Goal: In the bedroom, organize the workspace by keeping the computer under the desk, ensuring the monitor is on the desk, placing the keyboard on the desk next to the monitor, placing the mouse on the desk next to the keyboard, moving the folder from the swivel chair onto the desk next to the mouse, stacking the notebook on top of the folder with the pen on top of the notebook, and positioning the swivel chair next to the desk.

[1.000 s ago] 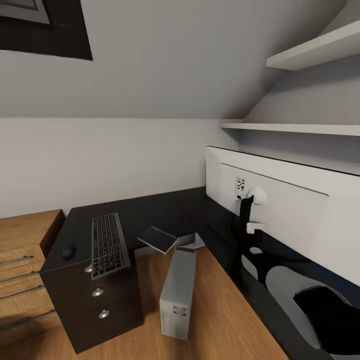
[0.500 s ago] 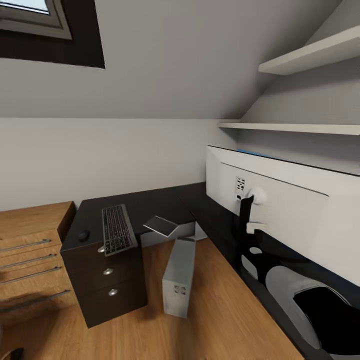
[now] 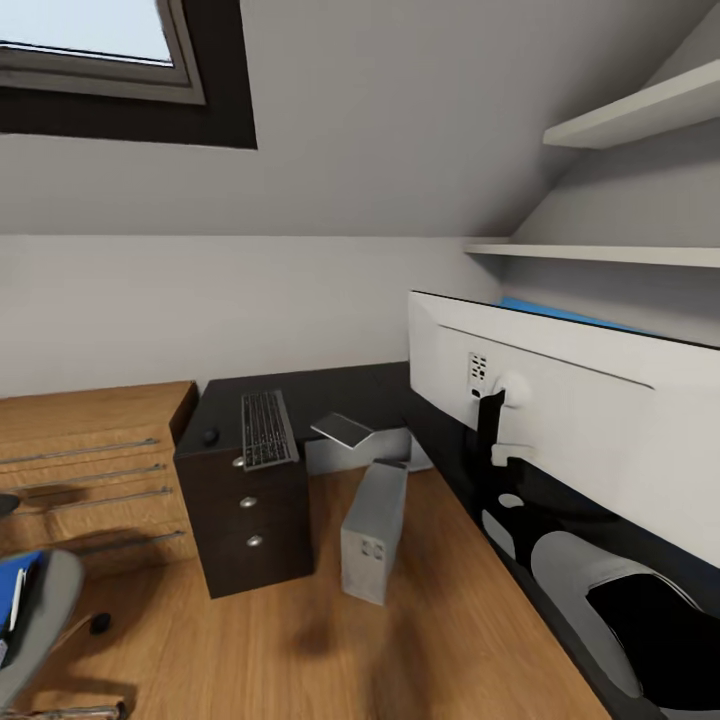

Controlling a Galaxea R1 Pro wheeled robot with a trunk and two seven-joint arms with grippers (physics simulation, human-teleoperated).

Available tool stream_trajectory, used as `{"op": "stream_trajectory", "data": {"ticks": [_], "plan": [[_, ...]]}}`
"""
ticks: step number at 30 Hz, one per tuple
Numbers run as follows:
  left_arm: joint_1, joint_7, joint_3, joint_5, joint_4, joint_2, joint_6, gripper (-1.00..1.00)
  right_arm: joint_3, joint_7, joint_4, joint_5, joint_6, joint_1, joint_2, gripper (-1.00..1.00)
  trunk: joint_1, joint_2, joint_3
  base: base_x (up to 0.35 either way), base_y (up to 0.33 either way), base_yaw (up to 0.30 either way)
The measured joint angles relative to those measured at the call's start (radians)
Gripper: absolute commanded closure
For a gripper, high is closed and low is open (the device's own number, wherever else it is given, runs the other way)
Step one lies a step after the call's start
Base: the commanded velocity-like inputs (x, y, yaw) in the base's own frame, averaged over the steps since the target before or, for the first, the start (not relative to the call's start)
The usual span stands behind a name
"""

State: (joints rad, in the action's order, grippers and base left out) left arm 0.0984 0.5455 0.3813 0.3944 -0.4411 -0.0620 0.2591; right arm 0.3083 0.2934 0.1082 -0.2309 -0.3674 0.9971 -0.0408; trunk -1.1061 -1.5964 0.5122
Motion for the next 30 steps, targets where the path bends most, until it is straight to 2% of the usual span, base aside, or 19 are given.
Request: {"op": "stream_trajectory", "data": {"ticks": [20,25,30], "plan": [[0.000,0.000,0.000,0.000,0.000,0.000,0.001,-1.00,0.012,0.000,0.001,0.005,0.000,0.000,0.000,1.00,0.000,0.000,0.008,-0.291,-0.176,0.255],[0.000,0.000,0.000,0.000,0.001,0.000,0.001,-1.00,0.019,-0.001,0.004,0.015,0.005,0.000,0.000,1.00,0.000,0.000,0.010,-0.294,-0.173,0.092],[0.000,0.000,0.000,0.000,0.001,0.000,0.001,-1.00,0.007,-0.001,0.011,0.012,0.004,0.000,0.000,1.00,0.000,0.000,0.010,-0.294,-0.174,0.010]]}}
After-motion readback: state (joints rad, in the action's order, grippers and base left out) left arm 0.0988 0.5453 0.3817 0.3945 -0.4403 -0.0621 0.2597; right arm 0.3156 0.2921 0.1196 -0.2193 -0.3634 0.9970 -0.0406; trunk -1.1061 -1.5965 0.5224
